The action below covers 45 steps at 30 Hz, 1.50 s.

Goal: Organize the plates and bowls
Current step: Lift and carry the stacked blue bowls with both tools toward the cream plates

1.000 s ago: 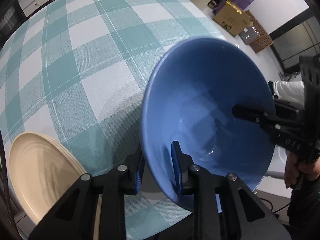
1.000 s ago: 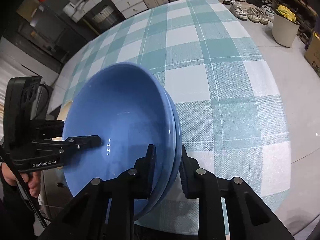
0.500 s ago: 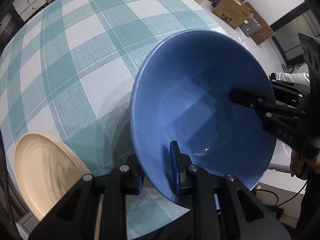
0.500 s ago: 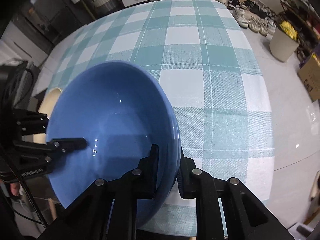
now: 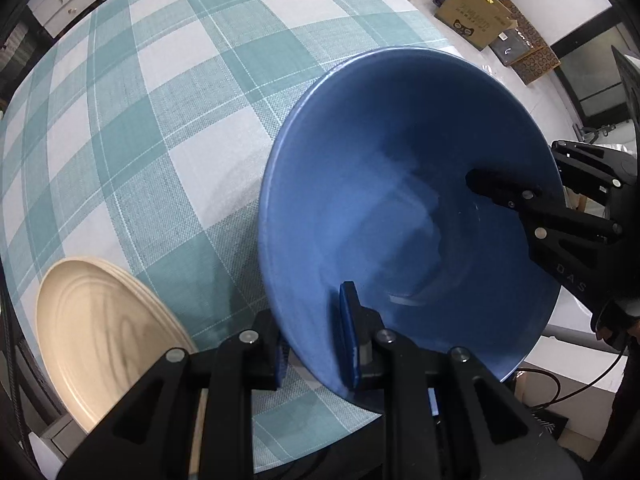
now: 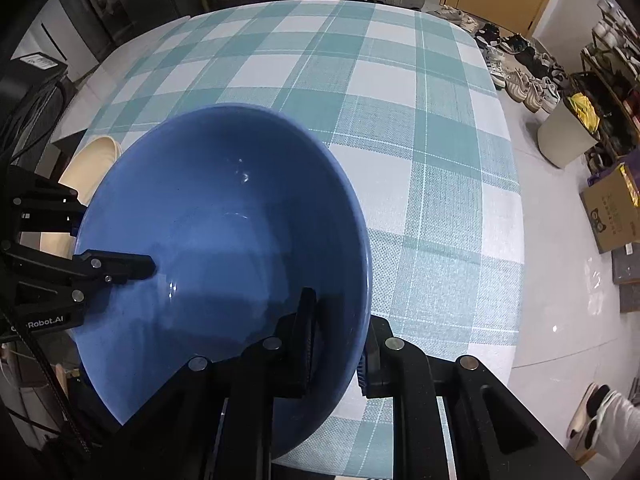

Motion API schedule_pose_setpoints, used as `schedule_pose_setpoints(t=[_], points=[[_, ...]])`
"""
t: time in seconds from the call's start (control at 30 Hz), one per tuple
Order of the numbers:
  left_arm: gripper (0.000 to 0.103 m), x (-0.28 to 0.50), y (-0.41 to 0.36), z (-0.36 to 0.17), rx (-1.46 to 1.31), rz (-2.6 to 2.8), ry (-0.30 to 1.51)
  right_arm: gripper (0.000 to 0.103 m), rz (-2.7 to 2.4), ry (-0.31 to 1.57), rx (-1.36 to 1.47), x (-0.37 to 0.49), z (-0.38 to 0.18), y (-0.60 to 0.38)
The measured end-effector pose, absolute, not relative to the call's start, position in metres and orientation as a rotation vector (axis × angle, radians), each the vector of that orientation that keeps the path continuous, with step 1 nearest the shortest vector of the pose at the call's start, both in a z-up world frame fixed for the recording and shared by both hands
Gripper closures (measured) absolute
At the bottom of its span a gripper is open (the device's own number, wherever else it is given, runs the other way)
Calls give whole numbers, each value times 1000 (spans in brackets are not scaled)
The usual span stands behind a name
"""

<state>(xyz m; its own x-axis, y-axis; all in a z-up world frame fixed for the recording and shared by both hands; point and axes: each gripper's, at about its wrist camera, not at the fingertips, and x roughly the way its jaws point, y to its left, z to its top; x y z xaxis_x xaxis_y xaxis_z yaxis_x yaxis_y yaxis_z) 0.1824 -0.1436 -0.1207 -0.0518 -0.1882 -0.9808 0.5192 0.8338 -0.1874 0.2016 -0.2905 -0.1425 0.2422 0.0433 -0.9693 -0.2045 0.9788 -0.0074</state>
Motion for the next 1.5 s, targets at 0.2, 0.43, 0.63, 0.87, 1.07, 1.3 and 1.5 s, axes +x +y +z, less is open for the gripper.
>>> schedule_pose_setpoints(t=[0.2, 0.43, 0.63, 0.87, 1.07, 1.3, 1.5], points=[[83, 185, -141, -116, 261, -578, 1523, 88, 160, 1323, -128, 210, -140, -291], [83, 187, -136, -113, 246, -567, 1529, 89, 150, 1312, -142, 216, -132, -286], [83, 187, -134, -112, 255, -563, 1507, 89, 149, 1315, -141, 222, -134, -286], [79, 183, -136, -111, 255, -580, 1514, 87, 172, 1374, -27, 224, -151, -304], [80, 179, -139, -112, 279, -571, 1523, 87, 206, 1420, 62, 222, -166, -307], [81, 180, -140, -111, 275, -555, 1551, 90, 198, 1434, 117, 218, -166, -310], [81, 184, -139, -106, 266, -546, 1552, 92, 180, 1420, 117, 223, -153, -310]])
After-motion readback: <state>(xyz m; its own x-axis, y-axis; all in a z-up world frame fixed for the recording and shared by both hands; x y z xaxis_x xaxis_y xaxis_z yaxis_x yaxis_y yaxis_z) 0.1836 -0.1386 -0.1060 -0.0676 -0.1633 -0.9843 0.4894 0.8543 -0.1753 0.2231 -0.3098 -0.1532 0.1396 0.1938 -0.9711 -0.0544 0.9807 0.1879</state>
